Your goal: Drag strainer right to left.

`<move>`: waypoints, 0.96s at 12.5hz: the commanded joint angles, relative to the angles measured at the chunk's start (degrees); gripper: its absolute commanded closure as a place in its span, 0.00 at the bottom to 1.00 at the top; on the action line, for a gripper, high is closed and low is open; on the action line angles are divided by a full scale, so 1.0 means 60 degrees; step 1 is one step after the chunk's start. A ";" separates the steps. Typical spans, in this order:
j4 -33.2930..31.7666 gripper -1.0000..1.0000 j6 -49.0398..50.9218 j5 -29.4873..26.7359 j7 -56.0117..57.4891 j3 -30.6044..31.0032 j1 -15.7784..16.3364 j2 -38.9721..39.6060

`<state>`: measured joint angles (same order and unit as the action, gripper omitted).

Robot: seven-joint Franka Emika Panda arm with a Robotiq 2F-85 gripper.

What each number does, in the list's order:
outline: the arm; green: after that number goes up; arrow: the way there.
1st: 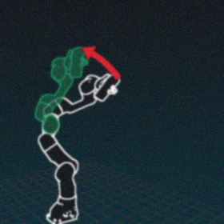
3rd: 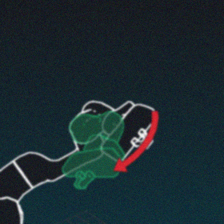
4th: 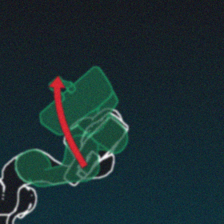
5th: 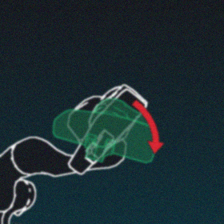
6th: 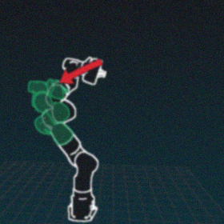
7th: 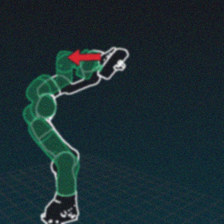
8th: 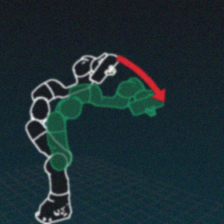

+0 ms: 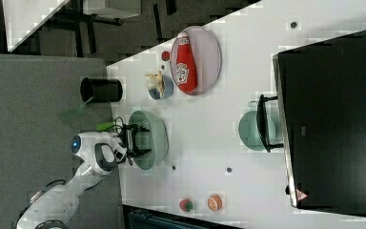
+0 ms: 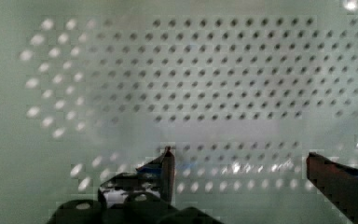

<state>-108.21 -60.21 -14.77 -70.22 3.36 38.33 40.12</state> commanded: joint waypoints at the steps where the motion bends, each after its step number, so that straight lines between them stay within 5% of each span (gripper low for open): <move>1: 0.0141 0.00 0.0368 -0.0073 0.0016 -0.0187 0.0066 -0.0611; 8: -0.0004 0.00 0.3590 0.0362 0.4746 -0.2613 -0.0120 -0.4421; 12: 0.0177 0.00 0.5030 0.1690 0.7840 -0.4918 -0.0374 -0.6162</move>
<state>-107.26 -32.79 -4.54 -34.94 -22.86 40.57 2.32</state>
